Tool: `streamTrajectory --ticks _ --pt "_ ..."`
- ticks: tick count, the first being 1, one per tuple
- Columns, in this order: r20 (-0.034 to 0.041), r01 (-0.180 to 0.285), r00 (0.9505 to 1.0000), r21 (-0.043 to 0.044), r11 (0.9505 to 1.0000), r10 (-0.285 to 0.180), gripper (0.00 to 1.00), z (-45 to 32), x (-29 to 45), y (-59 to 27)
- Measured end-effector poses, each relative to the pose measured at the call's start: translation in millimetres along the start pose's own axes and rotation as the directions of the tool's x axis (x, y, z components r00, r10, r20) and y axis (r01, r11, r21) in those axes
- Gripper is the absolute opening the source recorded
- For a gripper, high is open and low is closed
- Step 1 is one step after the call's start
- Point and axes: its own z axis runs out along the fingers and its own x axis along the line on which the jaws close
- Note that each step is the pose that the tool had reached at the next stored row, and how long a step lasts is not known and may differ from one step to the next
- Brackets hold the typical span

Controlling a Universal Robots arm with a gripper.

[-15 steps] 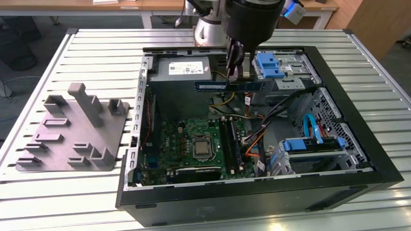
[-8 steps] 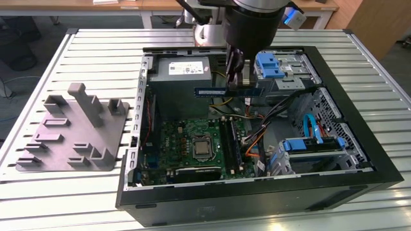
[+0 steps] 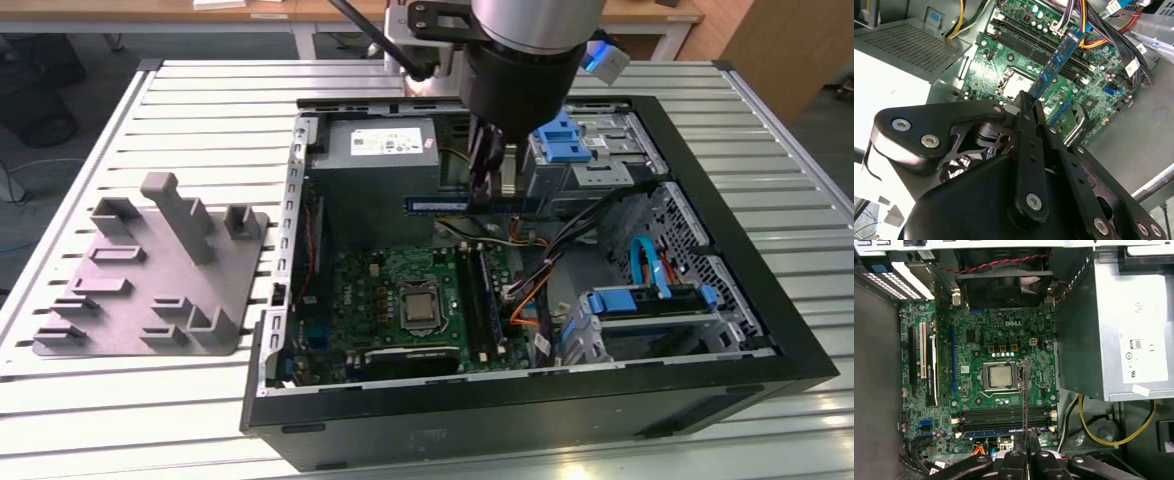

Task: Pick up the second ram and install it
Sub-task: 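Pick up the second ram and move it above second insertion slot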

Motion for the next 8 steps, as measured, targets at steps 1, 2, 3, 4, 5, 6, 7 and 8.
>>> streamTrajectory --ticks 1,2,3,4,5,6,7,8 --pt "0.0 0.0 1.0 0.0 1.0 0.0 0.14 1.6 0.1 -0.1" --pt "-0.0001 0.0 1.0 0.0 1.0 0.0 0.14 3.2 0.3 -0.2" --pt "-0.0001 0.0 1.0 0.0 1.0 0.0 0.14 4.7 0.5 -0.3" --pt "-0.0001 0.0 1.0 0.0 1.0 0.0 0.14 6.0 0.7 -0.4" --pt "-0.0001 0.0 1.0 0.0 1.0 0.0 0.14 7.2 0.8 -0.4" --pt "-0.0002 0.0 1.0 0.0 1.0 0.0 0.14 8.4 1.0 -0.5" --pt "-0.0002 0.0 1.0 0.0 1.0 0.0 0.14 9.6 1.1 -0.6" --pt "-0.0001 0.0 1.0 0.0 1.0 0.0 0.14 10.7 1.3 -0.7"
